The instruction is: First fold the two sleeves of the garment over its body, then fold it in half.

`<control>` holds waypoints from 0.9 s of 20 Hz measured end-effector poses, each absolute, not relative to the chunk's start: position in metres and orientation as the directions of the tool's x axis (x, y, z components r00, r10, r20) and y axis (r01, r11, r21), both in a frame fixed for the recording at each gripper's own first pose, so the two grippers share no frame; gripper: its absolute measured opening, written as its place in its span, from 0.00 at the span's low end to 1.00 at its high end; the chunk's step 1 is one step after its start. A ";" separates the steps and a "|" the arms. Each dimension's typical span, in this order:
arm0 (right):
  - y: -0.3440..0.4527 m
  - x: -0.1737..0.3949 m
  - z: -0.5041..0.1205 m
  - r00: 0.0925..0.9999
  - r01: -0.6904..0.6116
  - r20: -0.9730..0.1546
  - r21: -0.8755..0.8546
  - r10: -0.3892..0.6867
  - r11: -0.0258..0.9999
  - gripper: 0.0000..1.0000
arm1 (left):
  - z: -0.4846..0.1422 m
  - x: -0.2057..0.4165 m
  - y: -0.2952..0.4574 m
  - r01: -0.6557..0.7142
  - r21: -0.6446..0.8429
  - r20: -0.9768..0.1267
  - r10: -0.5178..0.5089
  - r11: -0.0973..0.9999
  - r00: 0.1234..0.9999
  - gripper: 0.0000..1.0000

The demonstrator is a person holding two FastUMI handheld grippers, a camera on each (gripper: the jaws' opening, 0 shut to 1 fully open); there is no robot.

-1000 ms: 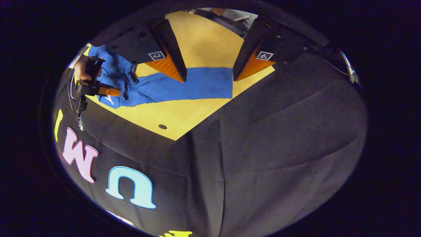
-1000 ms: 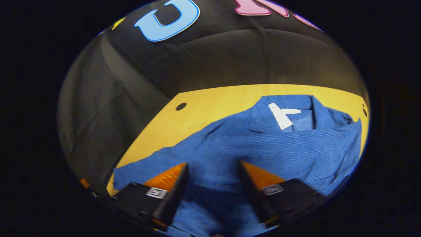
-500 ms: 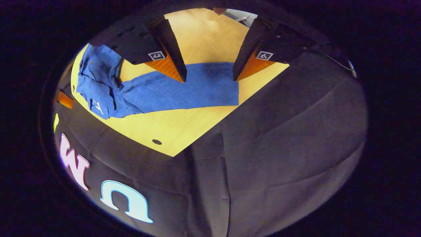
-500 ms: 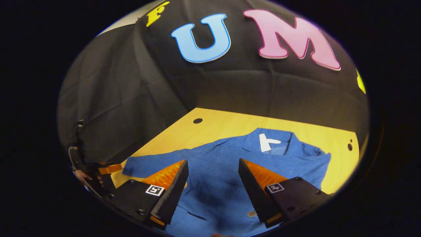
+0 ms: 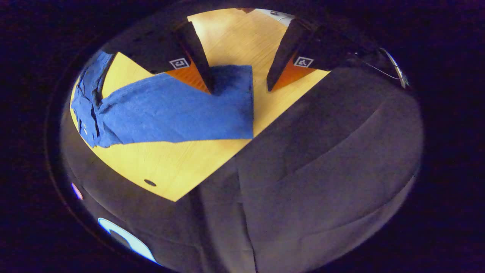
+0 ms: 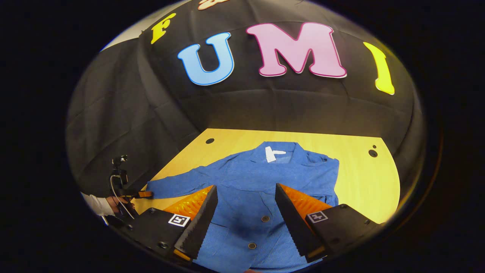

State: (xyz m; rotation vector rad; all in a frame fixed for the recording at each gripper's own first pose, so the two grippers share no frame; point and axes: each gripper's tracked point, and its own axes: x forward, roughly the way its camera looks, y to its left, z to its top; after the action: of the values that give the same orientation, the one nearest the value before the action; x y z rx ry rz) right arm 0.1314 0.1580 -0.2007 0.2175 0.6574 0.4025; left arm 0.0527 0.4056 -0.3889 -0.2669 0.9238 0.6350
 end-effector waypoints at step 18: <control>0.103 0.095 -0.192 0.735 -0.173 -0.550 0.414 0.397 0.894 0.96 | -0.274 0.120 0.325 -0.374 -0.289 -0.650 0.106 0.881 0.752 0.00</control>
State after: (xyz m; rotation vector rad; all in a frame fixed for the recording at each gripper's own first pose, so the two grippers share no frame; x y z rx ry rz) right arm 0.0947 0.1027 -0.1921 0.3505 0.6781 0.3202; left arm 0.1204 0.3253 -0.2739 -0.4230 0.6725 0.2710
